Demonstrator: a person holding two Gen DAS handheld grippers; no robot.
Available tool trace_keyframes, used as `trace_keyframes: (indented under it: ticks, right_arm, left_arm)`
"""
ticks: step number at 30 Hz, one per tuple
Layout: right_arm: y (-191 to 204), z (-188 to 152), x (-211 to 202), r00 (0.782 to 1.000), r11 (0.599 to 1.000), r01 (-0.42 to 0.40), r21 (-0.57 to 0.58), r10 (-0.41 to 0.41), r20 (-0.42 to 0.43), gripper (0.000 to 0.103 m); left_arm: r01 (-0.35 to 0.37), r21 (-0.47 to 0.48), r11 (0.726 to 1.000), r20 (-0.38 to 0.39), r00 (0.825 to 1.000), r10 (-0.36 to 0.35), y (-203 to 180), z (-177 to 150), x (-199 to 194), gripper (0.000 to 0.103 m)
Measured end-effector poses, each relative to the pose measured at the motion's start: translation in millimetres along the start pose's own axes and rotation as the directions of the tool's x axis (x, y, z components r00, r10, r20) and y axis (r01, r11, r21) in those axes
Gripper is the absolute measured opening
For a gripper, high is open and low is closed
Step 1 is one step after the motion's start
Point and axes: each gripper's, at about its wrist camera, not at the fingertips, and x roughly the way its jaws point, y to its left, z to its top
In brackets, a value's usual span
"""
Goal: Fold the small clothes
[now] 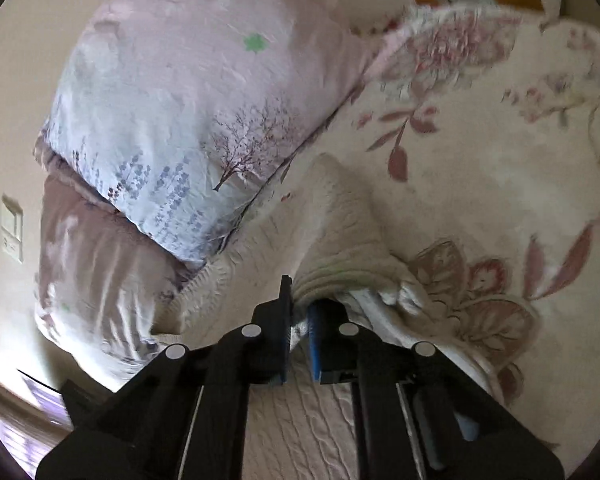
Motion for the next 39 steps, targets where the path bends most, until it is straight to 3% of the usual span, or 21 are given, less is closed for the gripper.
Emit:
trace_keyframes:
  ticks: [4, 7, 9, 11, 13, 17, 21, 25, 27, 32, 36, 39]
  right_arm:
    - [6.7, -6.5, 15.8, 0.989, 0.989, 0.137, -0.061, -0.141, -0.053, 0.009]
    - [8.4, -10.0, 17.1, 0.978, 0.978, 0.189, -0.09, -0.195, -0.067, 0.013]
    - [14.8, -13.6, 8.9, 0.972, 0.966, 0.22, -0.136, -0.229, -0.05, 0.024]
    - [15.4, -19.3, 1.2, 0.976, 0.967, 0.204, -0.149, -0.213, -0.047, 0.049]
    - [16.0, -28.3, -7.0, 0.982, 0.971, 0.174, -0.166, -0.183, -0.041, 0.062]
    - [21.0, -47.7, -6.2, 0.995, 0.974, 0.01, -0.224, -0.032, -0.097, 0.063]
    - [25.0, -60.5, 3.9, 0.991, 0.962, -0.071, -0.265, 0.038, -0.128, 0.064]
    - [28.4, -62.3, 3.4, 0.987, 0.957, -0.101, -0.271, 0.063, -0.145, 0.069]
    - [27.8, -61.9, 3.0, 0.986, 0.958, -0.111, -0.263, 0.073, -0.15, 0.069]
    - [27.2, -61.8, 1.6, 0.985, 0.956, -0.118, -0.268, 0.078, -0.155, 0.07]
    - [27.1, -62.1, 1.2, 0.985, 0.956, -0.12, -0.267, 0.08, -0.156, 0.07]
    - [26.9, -61.6, 1.7, 0.983, 0.957, -0.128, -0.259, 0.089, -0.158, 0.07]
  left_arm:
    - [-0.129, 0.044, 0.991, -0.028, 0.991, 0.13, 5.8, -0.8, 11.6, 0.007]
    - [-0.127, 0.027, 0.992, -0.032, 0.991, 0.128, 10.9, -3.1, 5.8, 0.016]
    - [-0.127, 0.016, 0.992, -0.026, 0.991, 0.128, 17.2, -6.2, -10.5, 0.037]
    - [-0.091, 0.003, 0.996, 0.004, 0.996, 0.091, 30.5, -15.0, -38.4, 0.049]
    - [-0.059, -0.028, 0.998, 0.034, 0.998, 0.06, 50.6, -25.3, -67.0, 0.055]
    - [-0.05, -0.153, 0.987, 0.101, 0.993, 0.066, 99.5, -44.1, -120.0, 0.059]
    - [-0.12, -0.316, 0.941, 0.17, 0.969, 0.181, 153.8, -56.4, -164.1, 0.057]
    - [-0.121, -0.458, 0.881, 0.191, 0.954, 0.23, 196.5, -57.1, -184.7, 0.057]
    - [-0.086, -0.538, 0.839, 0.209, 0.95, 0.231, 216.3, -56.6, -187.5, 0.053]
    - [-0.016, -0.639, 0.769, 0.277, 0.928, 0.249, 244.3, -47.3, -194.8, 0.051]
    - [0.039, -0.703, 0.71, 0.313, 0.914, 0.259, 260.4, -43.3, -194.9, 0.036]
    - [0.057, -0.721, 0.69, 0.321, 0.911, 0.26, 268.6, -42.3, -194.8, 0.024]
